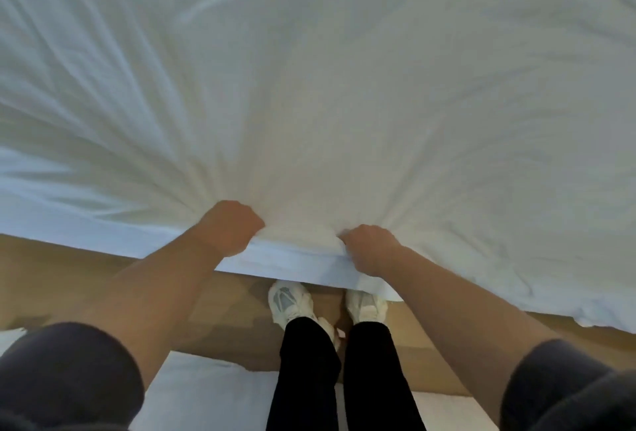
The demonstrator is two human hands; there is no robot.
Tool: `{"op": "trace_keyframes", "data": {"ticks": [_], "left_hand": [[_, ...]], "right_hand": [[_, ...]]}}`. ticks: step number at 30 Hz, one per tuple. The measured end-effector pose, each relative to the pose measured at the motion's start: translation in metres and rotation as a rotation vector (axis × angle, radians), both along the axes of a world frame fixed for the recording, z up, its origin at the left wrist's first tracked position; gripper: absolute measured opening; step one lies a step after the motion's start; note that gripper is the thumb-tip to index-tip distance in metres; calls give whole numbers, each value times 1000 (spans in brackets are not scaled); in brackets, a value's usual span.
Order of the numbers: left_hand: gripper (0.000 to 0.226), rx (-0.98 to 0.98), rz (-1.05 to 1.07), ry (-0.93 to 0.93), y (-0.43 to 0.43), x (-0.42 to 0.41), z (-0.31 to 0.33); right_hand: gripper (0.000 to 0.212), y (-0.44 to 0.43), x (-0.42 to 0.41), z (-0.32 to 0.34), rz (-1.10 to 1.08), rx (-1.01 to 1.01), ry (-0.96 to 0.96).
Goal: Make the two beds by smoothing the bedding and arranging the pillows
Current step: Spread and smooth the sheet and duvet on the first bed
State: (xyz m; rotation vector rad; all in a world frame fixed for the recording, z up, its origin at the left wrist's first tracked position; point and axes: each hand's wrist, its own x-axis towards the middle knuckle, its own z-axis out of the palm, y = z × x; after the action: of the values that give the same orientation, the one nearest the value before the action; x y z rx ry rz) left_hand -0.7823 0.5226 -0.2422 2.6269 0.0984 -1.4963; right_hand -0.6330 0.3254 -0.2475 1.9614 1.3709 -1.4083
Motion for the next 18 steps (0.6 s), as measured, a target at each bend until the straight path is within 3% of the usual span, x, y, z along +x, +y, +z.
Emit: {"op": "trace_keyframes", "data": {"ticks": [2, 4, 7, 9, 13, 15, 18], "left_hand": [[41, -108, 103, 97, -9, -14, 5], [46, -161, 244, 100, -8, -20, 8], [70, 29, 184, -226, 6, -12, -2], [98, 173, 156, -307, 8, -7, -16], [140, 215, 264, -142, -29, -20, -41], [145, 186, 257, -43, -47, -33, -39], [137, -30, 238, 106, -41, -40, -20]], "right_hand": [[37, -8, -7, 1, -18, -60, 42], [50, -6, -5, 1, -65, -7, -13], [81, 8, 4, -6, -81, 251, -218], [103, 17, 3, -20, -52, 243, -266], [121, -2, -34, -38, 49, 88, -260], [123, -17, -52, -36, 169, 40, -247], [119, -20, -53, -17, 185, -24, -200]]}}
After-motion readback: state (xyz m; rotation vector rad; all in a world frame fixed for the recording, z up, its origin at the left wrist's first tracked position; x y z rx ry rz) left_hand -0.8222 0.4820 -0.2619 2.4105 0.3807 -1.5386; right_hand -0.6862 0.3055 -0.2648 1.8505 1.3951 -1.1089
